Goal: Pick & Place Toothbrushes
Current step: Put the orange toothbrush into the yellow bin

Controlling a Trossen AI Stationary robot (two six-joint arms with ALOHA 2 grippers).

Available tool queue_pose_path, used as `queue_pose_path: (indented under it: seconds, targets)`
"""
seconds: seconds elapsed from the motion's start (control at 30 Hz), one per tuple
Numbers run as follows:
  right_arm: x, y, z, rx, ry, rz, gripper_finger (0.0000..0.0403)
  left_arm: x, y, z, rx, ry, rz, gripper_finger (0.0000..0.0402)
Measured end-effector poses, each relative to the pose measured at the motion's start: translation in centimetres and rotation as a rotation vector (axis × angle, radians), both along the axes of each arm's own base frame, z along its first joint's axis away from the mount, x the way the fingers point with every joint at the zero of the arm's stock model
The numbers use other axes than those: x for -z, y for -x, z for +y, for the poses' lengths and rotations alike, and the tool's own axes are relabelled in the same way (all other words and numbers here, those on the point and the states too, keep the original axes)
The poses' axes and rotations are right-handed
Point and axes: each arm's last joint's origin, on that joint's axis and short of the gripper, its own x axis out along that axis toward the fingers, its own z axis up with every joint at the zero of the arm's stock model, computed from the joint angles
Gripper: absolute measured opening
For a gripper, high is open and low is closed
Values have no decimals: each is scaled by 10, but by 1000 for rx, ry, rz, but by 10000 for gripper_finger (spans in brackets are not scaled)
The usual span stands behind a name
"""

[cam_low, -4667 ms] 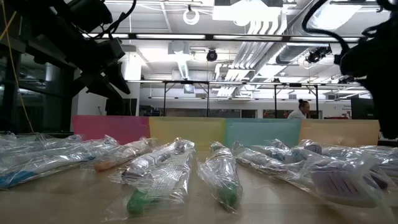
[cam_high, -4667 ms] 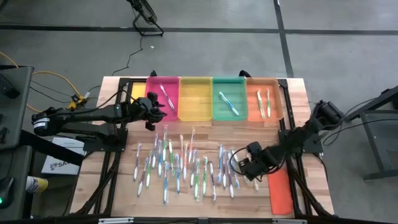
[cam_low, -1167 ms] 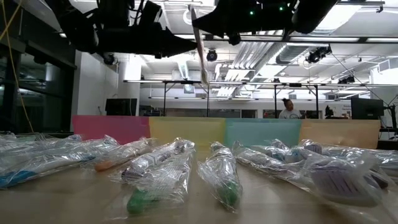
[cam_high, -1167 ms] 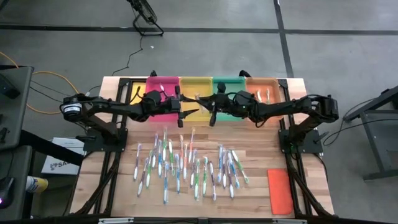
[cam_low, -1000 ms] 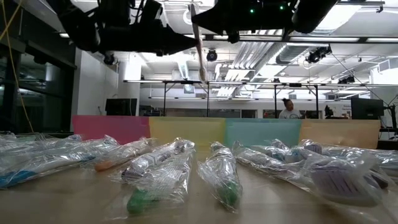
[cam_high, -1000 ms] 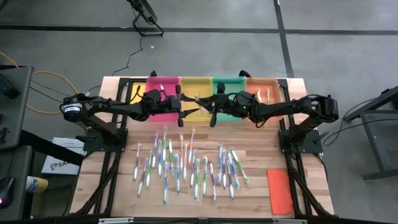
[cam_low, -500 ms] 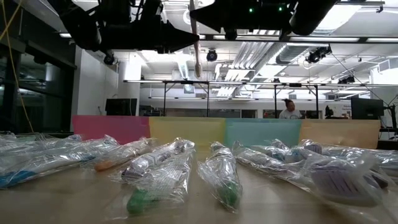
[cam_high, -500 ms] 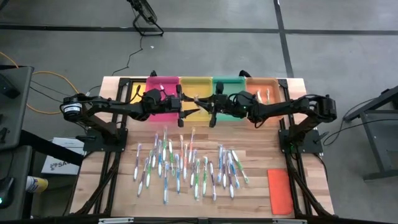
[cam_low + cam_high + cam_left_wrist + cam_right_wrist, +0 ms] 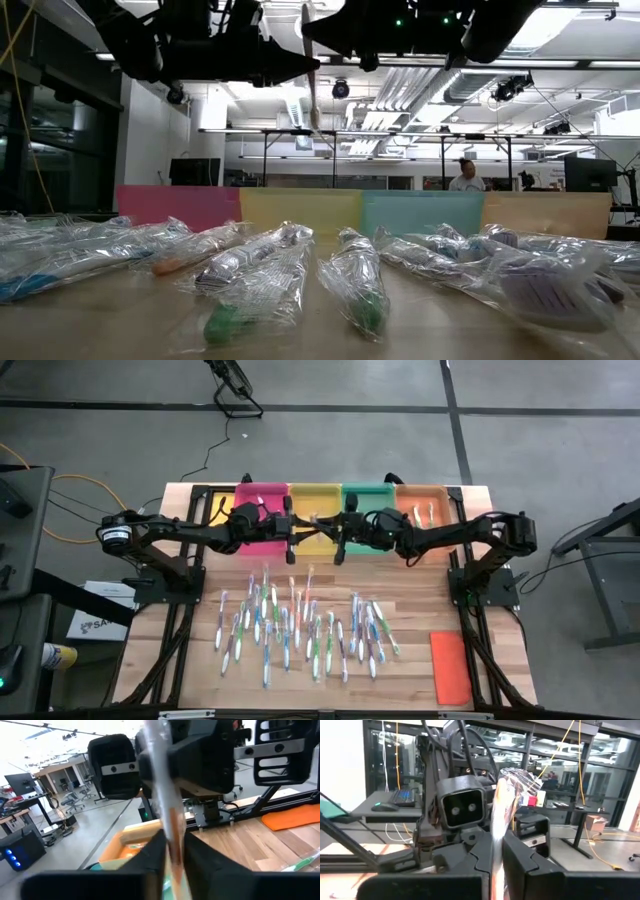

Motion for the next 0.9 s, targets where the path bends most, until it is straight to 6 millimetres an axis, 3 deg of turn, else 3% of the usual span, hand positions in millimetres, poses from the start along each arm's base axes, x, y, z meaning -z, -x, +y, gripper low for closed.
queue_pose_path:
  seconds: [0.07,0.2,0.67,0.9]
  targets:
    - [0,0,0,-3,1,4,17,0,0,0,1,3,2,16]
    - [1,0,1,-6,-12,3,43,1,0,0,-6,-8,11,23]
    - [-3,4,2,-19,-152,36,225,7,0,2,-56,-72,80,11]
    - [-4,12,1,59,-171,120,247,13,3,12,-162,-111,152,11]
